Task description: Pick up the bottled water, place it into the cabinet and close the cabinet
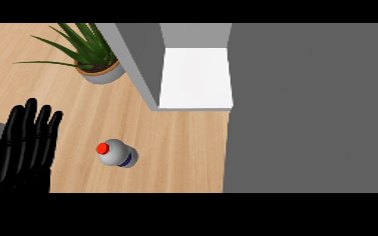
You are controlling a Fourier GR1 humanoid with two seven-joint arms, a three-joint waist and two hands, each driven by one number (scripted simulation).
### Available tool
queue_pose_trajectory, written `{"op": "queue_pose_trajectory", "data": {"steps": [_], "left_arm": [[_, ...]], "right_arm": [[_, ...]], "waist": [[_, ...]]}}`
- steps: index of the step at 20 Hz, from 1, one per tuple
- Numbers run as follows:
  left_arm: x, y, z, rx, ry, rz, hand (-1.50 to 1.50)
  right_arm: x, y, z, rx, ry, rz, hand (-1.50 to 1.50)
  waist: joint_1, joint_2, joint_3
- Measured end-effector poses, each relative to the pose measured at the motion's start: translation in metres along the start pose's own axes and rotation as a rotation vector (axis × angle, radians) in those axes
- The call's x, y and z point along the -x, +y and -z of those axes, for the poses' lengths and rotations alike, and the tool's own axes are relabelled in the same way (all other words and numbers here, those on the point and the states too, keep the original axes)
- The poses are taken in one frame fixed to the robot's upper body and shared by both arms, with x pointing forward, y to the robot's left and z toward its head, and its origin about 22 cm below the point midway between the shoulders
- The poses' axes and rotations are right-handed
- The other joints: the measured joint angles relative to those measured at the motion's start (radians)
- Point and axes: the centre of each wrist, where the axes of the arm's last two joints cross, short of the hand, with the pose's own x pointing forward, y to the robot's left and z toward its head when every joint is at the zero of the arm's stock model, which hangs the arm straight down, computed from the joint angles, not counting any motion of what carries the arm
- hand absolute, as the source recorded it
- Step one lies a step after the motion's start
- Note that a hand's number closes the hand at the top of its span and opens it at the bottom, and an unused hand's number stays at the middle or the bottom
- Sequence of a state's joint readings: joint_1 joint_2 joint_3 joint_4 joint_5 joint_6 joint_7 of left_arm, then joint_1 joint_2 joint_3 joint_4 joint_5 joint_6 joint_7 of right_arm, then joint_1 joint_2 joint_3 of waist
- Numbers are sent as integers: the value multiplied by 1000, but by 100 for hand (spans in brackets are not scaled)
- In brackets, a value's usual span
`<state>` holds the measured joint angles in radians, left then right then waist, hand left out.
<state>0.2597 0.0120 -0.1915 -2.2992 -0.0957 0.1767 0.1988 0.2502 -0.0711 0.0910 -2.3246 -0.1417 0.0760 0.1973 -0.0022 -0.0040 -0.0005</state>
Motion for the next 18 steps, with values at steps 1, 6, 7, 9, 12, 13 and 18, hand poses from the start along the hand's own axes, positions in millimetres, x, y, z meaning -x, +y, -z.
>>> {"op": "queue_pose_trajectory", "data": {"steps": [1, 6, 7, 9, 12, 13, 18], "left_arm": [[-4, -2, -5, -4, 8, -1, -150], [-12, -14, -30, -31, 46, 9, -150], [-14, -16, -32, -34, 67, 0, -150], [-14, -25, -38, -31, 99, -22, -150], [-8, -27, -47, -44, 115, -4, -150], [-5, -25, -47, -52, 113, 11, -150], [5, -19, -48, -108, 99, 58, -150]], "right_arm": [[-5, 2, -7, 0, 10, 7, -150], [-15, 5, -27, 0, 47, 16, -150], [-15, 5, -27, -4, 51, 16, -150], [-13, 7, -31, -9, 54, 22, -150], [-12, 5, -41, -3, 69, 16, -150], [-12, 6, -43, -4, 71, 19, -150], [-11, 5, -56, -2, 84, 16, -150]], "waist": [[0, 0, 0], [0, -1, 1], [1, -1, 1], [1, -1, 1], [0, -1, 1], [-1, -1, 1], [-4, -1, 0]]}}
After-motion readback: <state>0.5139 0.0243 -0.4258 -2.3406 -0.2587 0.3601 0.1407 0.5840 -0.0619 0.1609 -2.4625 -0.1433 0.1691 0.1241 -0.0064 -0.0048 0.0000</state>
